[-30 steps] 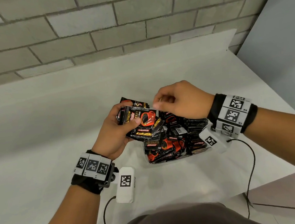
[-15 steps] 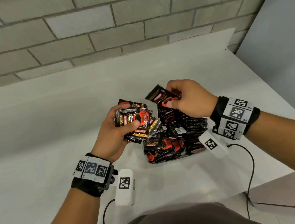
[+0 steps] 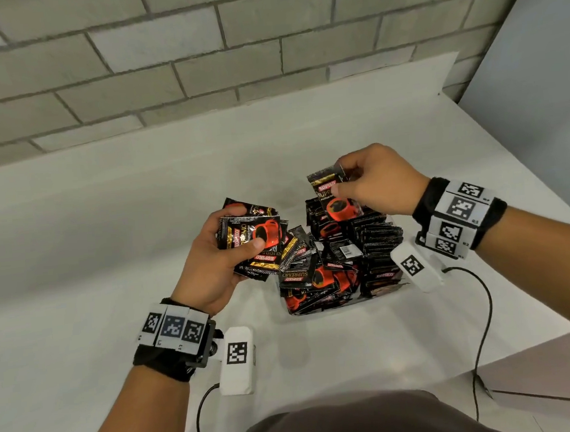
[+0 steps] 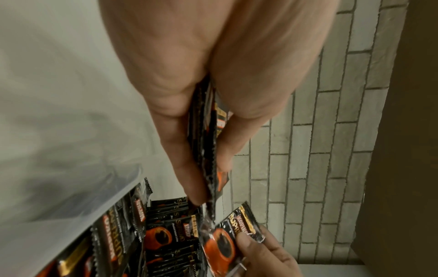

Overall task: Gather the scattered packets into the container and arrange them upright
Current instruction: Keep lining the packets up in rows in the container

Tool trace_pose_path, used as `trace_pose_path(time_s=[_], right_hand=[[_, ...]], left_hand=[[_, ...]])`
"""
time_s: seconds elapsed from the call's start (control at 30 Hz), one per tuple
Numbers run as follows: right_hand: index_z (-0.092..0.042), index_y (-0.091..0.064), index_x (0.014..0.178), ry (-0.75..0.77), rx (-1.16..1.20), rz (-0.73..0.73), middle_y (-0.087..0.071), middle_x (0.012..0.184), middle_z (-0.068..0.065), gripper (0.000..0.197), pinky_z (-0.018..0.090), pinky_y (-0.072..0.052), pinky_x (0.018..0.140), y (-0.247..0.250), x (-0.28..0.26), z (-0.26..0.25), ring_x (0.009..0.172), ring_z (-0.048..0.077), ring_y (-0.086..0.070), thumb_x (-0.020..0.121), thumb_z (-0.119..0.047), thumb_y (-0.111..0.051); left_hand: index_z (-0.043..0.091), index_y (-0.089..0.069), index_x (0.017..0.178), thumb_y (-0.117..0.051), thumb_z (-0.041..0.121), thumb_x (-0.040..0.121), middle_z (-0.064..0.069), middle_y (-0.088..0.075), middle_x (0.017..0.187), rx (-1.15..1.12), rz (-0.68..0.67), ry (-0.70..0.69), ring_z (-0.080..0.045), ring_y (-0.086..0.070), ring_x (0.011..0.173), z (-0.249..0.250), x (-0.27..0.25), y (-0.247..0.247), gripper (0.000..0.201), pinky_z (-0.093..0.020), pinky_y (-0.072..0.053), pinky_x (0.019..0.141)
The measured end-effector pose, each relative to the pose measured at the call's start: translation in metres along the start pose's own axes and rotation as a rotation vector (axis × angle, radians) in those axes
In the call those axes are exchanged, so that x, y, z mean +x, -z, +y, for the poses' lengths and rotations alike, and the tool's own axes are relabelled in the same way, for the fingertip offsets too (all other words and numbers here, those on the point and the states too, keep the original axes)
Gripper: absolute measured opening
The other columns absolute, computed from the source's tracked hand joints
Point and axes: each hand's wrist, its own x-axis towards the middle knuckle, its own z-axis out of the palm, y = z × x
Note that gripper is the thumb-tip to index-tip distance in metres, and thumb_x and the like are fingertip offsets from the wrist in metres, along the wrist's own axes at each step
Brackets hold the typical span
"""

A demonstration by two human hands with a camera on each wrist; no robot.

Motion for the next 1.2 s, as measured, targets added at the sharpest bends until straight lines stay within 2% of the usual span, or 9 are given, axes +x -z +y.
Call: trace_pose_path(time_s=[0.1, 0.3, 0.5, 0.63, 0.77, 0.93, 1.07, 1.13, 1.2], right_hand=[[-0.016, -0.071, 0.096, -0.013, -0.029, -0.061, -0.075, 0.084, 0.000, 0.016, 0.033, -0.061, 0.064, 0.001, 0.001, 0.003, 0.064, 0.019, -0.073, 0.083, -0.008, -0.070], [-0.020, -0.077, 0.104, 0.159, -0.345, -0.165, -0.067, 0.100, -0.001, 0.016, 0.033, -0.047, 0.085, -0.004, 0.008, 0.009, 0.094, 0.019, -0.059, 0.094, -0.025, -0.065], [-0.024, -0.075, 0.089, 0.266, -0.536, -0.118, -0.055, 0.077, -0.013, 0.004, 0.033, -0.045, 0.072, -0.012, 0.011, 0.012, 0.085, 0.009, -0.046, 0.087, -0.023, -0.072], [-0.033, -0.058, 0.077, 0.230, -0.620, -0.100, -0.055, 0.078, -0.013, 0.018, 0.029, -0.038, 0.064, -0.020, 0.013, 0.018, 0.090, 0.012, -0.053, 0.083, -0.027, -0.074], [-0.026, -0.066, 0.079, 0.217, -0.667, -0.106, -0.051, 0.083, -0.012, 0.013, 0.030, -0.042, 0.066, -0.019, 0.014, 0.020, 0.092, 0.012, -0.047, 0.082, -0.032, -0.077], [-0.023, -0.072, 0.086, 0.237, -0.399, -0.065, -0.059, 0.079, -0.011, 0.019, 0.029, -0.045, 0.069, -0.005, 0.008, 0.004, 0.076, 0.010, -0.053, 0.089, -0.042, -0.069], [-0.028, -0.071, 0.103, 0.224, -0.071, -0.141, -0.069, 0.088, -0.009, 0.028, 0.016, -0.048, 0.068, -0.010, -0.009, -0.022, 0.072, 0.005, -0.062, 0.082, -0.046, -0.077], [-0.029, -0.068, 0.117, 0.211, -0.012, -0.228, -0.069, 0.093, -0.009, 0.044, 0.016, -0.052, 0.069, -0.017, -0.012, -0.026, 0.070, 0.006, -0.065, 0.077, -0.040, -0.084], [-0.027, -0.069, 0.118, 0.189, -0.015, -0.258, -0.069, 0.088, -0.005, 0.042, 0.017, -0.052, 0.068, -0.020, -0.012, -0.025, 0.066, 0.006, -0.065, 0.078, -0.029, -0.084]], left_hand=[[0.012, -0.055, 0.136, -0.069, -0.012, 0.083, -0.009, -0.073, 0.116, 0.018, -0.011, 0.000, -0.029, -0.075, 0.098, -0.001, 0.000, -0.002, 0.060, -0.040, -0.062, 0.064], [0.013, -0.056, 0.133, -0.067, -0.014, 0.084, -0.010, -0.072, 0.113, 0.034, -0.019, -0.002, -0.025, -0.076, 0.090, -0.001, 0.000, -0.004, 0.058, -0.038, -0.062, 0.060], [0.015, -0.057, 0.132, -0.069, -0.013, 0.083, -0.011, -0.072, 0.115, 0.035, -0.017, -0.001, -0.026, -0.076, 0.091, -0.002, 0.000, -0.002, 0.058, -0.037, -0.061, 0.060], [0.017, -0.058, 0.131, -0.069, -0.012, 0.082, -0.010, -0.072, 0.115, 0.032, -0.019, -0.002, -0.026, -0.076, 0.092, -0.002, 0.000, -0.001, 0.057, -0.037, -0.061, 0.061], [0.016, -0.058, 0.132, -0.070, -0.010, 0.082, -0.011, -0.072, 0.117, 0.024, -0.028, -0.001, -0.026, -0.076, 0.094, -0.001, 0.001, -0.003, 0.058, -0.037, -0.061, 0.062], [0.014, -0.056, 0.134, -0.069, -0.011, 0.083, -0.010, -0.072, 0.117, 0.025, -0.061, -0.011, -0.026, -0.075, 0.098, 0.001, 0.003, -0.012, 0.058, -0.037, -0.062, 0.066], [0.015, -0.057, 0.131, -0.074, -0.006, 0.077, -0.010, -0.073, 0.116, 0.048, -0.136, -0.020, -0.028, -0.073, 0.103, 0.002, 0.002, -0.024, 0.061, -0.040, -0.062, 0.075], [0.015, -0.057, 0.133, -0.077, -0.006, 0.073, -0.010, -0.074, 0.115, 0.068, -0.189, -0.013, -0.029, -0.073, 0.104, 0.002, 0.001, -0.030, 0.066, -0.042, -0.062, 0.078], [0.015, -0.056, 0.134, -0.078, -0.009, 0.068, -0.009, -0.074, 0.114, 0.090, -0.223, 0.003, -0.029, -0.073, 0.104, 0.002, 0.000, -0.033, 0.074, -0.043, -0.062, 0.078]])
